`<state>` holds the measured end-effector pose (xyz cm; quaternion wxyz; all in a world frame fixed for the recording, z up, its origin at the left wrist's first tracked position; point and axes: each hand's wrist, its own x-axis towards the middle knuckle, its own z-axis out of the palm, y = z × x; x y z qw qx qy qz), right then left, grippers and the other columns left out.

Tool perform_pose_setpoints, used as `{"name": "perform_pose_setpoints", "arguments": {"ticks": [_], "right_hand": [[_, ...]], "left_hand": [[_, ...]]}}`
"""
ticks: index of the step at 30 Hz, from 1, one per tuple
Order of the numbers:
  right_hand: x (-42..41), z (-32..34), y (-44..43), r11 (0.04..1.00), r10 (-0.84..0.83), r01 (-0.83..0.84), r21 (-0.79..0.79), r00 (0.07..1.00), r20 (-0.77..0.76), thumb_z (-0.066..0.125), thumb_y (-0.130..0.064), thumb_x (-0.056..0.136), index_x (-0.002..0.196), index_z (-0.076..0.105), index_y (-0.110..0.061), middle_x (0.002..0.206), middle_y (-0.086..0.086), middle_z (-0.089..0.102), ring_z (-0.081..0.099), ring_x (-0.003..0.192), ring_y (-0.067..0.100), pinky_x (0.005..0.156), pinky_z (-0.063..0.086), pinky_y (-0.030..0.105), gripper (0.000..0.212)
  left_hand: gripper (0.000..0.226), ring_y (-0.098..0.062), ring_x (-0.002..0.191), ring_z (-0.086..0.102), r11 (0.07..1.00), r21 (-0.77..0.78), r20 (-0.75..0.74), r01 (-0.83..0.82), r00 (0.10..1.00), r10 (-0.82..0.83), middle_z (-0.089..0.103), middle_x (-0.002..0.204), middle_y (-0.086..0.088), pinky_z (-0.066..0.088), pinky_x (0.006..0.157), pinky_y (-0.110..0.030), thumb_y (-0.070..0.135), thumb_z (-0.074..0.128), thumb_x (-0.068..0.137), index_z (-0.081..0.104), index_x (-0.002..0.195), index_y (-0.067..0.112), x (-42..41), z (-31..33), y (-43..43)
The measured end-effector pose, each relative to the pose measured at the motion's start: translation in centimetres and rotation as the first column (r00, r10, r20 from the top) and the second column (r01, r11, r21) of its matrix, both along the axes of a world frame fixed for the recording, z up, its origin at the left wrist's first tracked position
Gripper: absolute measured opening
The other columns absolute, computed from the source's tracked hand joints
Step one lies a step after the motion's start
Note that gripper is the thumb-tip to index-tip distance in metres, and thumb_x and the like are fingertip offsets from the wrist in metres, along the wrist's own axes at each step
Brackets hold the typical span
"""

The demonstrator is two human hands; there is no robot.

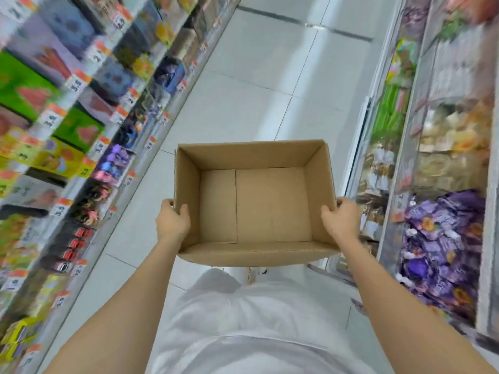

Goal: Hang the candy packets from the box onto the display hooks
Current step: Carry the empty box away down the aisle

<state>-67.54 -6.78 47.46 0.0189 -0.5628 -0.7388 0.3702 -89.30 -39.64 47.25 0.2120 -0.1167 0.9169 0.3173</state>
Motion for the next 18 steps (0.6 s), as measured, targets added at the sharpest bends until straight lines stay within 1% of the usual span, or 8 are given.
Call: {"name": "perform_pose_setpoints", "arguments": {"ticks": [2,3,4,7,11,14,16,18], "right_hand": [[-5.4,1.0,2.5,1.0,0.01,-0.01,0.014,1.0,0.001,0.069,-0.016,0.085,0.079,0.062,-0.008,0.067,0.003,0.06,0.059,0.067,0.026,0.052,0.035,0.026,0.011],[-8.0,1.5,3.7,1.0,0.006,-0.006,0.023,1.0,-0.005,0.068,-0.015,0.085,0.077,0.061,-0.008,0.065,0.003,0.059,0.056,0.063,0.023,0.051,0.032,0.027,0.013],[-10.6,2.0,4.9,1.0,-0.002,0.003,0.027,1.0,-0.015,0.067,-0.014,0.085,0.075,0.06,-0.007,0.065,0.004,0.059,0.055,0.063,0.023,0.051,0.033,0.028,0.014],[-19.1,2.3,9.3,0.999,-0.031,0.032,0.013,0.998,-0.046,0.066,-0.015,0.084,0.075,0.062,-0.005,0.067,0.008,0.065,0.061,0.068,0.027,0.053,0.042,0.031,0.014],[-30.9,2.2,15.2,0.997,-0.078,0.079,0.025,0.995,-0.067,0.065,-0.014,0.084,0.074,0.062,-0.005,0.067,0.009,0.065,0.061,0.071,0.028,0.053,0.039,0.03,0.014],[-38.4,3.2,19.2,0.991,-0.12,0.123,0.048,0.991,-0.064,0.065,-0.011,0.084,0.07,0.058,-0.003,0.063,0.011,0.061,0.058,0.067,0.03,0.05,0.037,0.029,0.018],[-42.7,4.3,22.6,0.986,-0.145,0.15,0.066,0.987,-0.069,0.064,-0.009,0.085,0.063,0.05,-0.008,0.056,0.007,0.053,0.05,0.06,0.027,0.049,0.031,0.028,0.026],[-46.4,5.0,26.5,0.977,-0.187,0.192,0.098,0.981,-0.059,0.065,-0.008,0.084,0.06,0.046,-0.012,0.055,0.004,0.05,0.048,0.057,0.024,0.049,0.028,0.028,0.031]], "left_hand": [[0.046,-0.041,0.115,0.064,1.0,-0.015,-0.013,-0.014,1.0,0.014,0.07,0.125,-0.017,0.054,0.098,-0.051,0.038,0.06,0.104,0.053,0.139,0.011,-5.4,0.8,2.6],[0.045,-0.041,0.116,0.065,1.0,-0.015,-0.015,-0.018,1.0,0.018,0.07,0.123,-0.016,0.054,0.099,-0.052,0.039,0.06,0.103,0.053,0.137,0.011,-8.2,1.0,3.8],[0.044,-0.041,0.115,0.065,1.0,-0.007,-0.021,-0.018,1.0,0.017,0.07,0.12,-0.014,0.054,0.097,-0.051,0.039,0.06,0.103,0.054,0.136,0.01,-10.9,1.3,5.2],[0.045,-0.037,0.109,0.065,1.0,0.02,-0.03,0.009,1.0,-0.009,0.064,0.114,-0.009,0.051,0.09,-0.046,0.038,0.059,0.105,0.051,0.138,0.008,-19.9,1.5,10.0],[0.047,-0.037,0.119,0.061,0.995,0.052,-0.064,0.091,0.994,-0.087,0.056,0.113,-0.009,0.045,0.091,-0.042,0.033,0.058,0.108,0.049,0.142,0.002,-33.2,1.1,17.0],[0.05,-0.04,0.122,0.061,0.989,0.041,-0.046,0.139,0.99,-0.137,0.061,0.122,-0.016,0.045,0.089,-0.041,0.034,0.058,0.108,0.047,0.145,0.002,-42.6,1.7,22.4],[0.054,-0.042,0.126,0.06,0.979,0.053,-0.052,0.194,0.98,-0.192,0.062,0.132,-0.02,0.047,0.095,-0.044,0.034,0.058,0.107,0.047,0.148,0.001,-48.5,2.3,27.2],[0.056,-0.042,0.131,0.057,0.966,0.04,-0.045,0.255,0.966,-0.253,0.06,0.14,-0.022,0.047,0.101,-0.046,0.034,0.057,0.107,0.045,0.151,0.0,-53.6,2.9,32.5]]}}
